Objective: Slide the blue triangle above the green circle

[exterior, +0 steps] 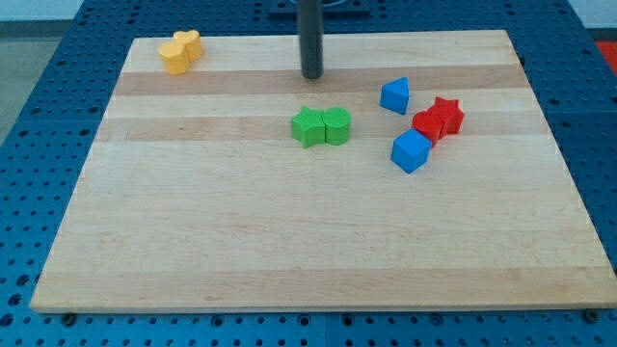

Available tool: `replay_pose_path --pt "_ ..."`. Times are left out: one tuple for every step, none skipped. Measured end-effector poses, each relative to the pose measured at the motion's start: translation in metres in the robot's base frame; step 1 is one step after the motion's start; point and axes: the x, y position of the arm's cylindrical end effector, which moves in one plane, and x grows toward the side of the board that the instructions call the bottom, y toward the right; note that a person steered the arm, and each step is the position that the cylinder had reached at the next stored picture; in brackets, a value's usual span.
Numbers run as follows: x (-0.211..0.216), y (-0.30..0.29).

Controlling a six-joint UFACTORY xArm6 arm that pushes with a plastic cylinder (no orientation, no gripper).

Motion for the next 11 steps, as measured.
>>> replay_pose_path --pt "0.000 0.047" --pt "0.005 0.101" --pt "0.020 0.137" --pt "0.043 0.163" --pt "0.053 0.162" --pt "0.059 0.150" --pt "0.060 0.140" --pt "0.060 0.125" --pt "0.060 0.104" --pt "0.060 0.082" --pt "0.060 0.057"
